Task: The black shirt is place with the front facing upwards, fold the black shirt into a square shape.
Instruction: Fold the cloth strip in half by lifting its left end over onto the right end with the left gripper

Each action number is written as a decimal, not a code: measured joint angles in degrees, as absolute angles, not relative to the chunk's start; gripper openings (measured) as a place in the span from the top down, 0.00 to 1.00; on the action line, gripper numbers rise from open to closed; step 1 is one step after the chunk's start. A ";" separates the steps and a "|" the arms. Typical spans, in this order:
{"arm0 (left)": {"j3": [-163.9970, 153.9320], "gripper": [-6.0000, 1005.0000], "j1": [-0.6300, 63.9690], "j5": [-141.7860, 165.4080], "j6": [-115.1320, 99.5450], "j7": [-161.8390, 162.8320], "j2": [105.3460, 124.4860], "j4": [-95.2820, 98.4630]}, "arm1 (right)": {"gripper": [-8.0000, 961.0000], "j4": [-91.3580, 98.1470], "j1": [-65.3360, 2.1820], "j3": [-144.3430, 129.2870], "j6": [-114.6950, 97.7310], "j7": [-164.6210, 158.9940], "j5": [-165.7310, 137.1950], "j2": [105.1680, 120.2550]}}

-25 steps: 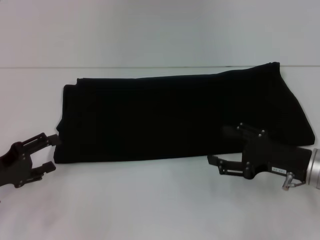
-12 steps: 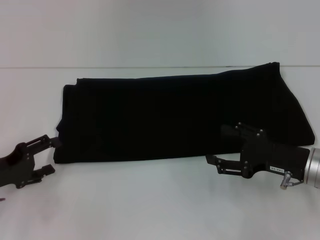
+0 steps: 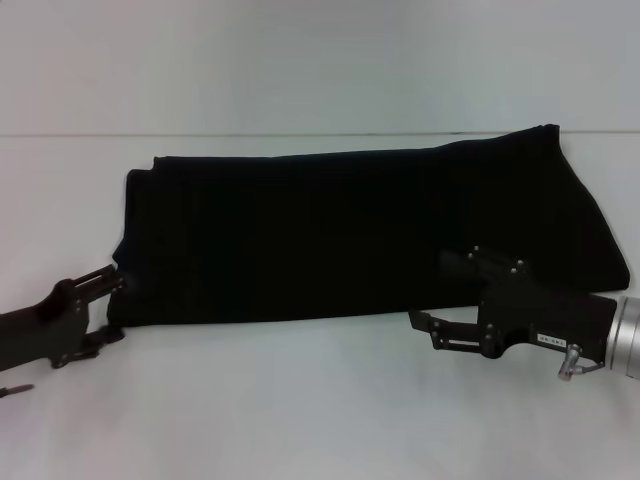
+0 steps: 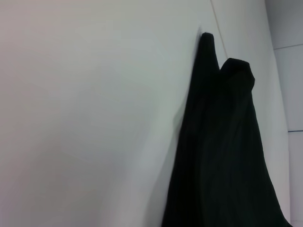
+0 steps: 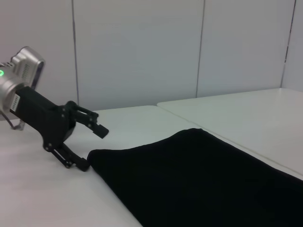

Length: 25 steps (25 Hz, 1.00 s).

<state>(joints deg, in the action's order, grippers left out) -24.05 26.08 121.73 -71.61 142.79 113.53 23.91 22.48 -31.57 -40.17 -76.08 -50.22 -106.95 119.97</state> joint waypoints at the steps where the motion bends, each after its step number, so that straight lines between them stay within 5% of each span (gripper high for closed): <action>1: -24.16 0.09 26.67 121.69 -70.84 142.63 113.54 23.19 | 0.04 22.34 -31.56 -40.17 -76.18 -50.21 -106.95 119.97; 17: -27.75 0.13 30.05 121.57 -66.73 140.42 114.08 22.68 | 0.04 22.04 -31.46 -40.14 -76.70 -50.24 -106.90 119.97; 25: -27.73 0.39 30.68 121.80 -65.47 140.20 114.20 22.66 | 0.04 22.00 -31.55 -40.17 -76.82 -50.37 -107.29 119.97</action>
